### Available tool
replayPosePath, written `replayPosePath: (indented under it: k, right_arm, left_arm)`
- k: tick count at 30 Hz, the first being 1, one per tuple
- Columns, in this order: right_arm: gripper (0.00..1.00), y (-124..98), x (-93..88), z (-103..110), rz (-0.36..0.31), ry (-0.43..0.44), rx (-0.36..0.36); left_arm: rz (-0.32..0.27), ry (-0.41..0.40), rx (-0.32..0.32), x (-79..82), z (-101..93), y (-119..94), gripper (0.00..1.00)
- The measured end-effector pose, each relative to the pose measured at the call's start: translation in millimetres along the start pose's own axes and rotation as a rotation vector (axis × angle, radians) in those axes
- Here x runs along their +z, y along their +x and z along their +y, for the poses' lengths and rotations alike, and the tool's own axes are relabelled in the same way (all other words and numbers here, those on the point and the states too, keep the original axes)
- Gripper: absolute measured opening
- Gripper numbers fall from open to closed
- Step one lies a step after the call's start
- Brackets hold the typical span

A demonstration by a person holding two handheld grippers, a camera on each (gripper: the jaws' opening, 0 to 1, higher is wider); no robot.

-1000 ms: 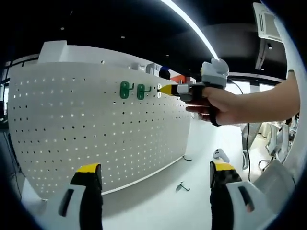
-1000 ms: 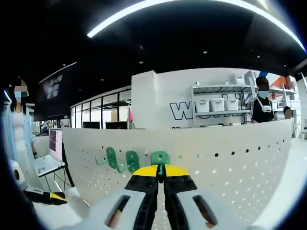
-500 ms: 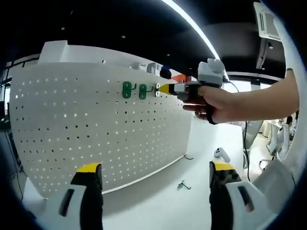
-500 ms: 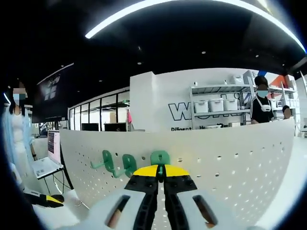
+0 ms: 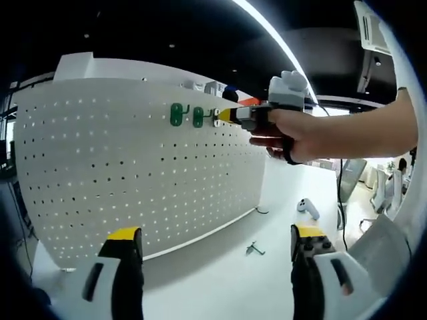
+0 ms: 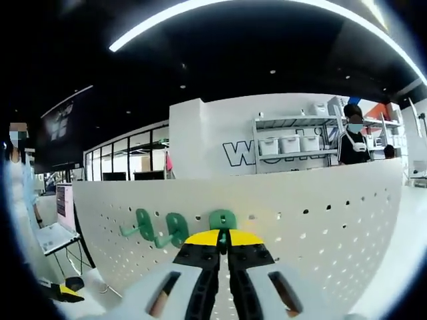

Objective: Insert the hook assembly into the mounting plate slot until the hook locks in place.

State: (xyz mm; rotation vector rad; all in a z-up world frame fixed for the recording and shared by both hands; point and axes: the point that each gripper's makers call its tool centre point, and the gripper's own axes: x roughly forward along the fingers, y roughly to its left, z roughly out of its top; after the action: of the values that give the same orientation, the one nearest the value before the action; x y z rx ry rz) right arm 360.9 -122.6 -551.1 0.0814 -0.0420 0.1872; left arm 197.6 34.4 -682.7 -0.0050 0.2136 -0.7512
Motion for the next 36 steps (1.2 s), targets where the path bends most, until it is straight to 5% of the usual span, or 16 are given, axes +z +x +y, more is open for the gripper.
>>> replayPosePath:
  k: [7,36]
  right_arm:
    - [0.01,0,-1.6,-2,0.002,0.023,-0.065]
    - [0.01,1,-1.3,-2,-0.014,-0.007,-0.066]
  left_arm:
    - [0.020,0.007,-0.007,-6.6,-3.1,-1,0.94]
    - [0.070,-0.005,0.001,-32.5,-5.0,-20,0.94]
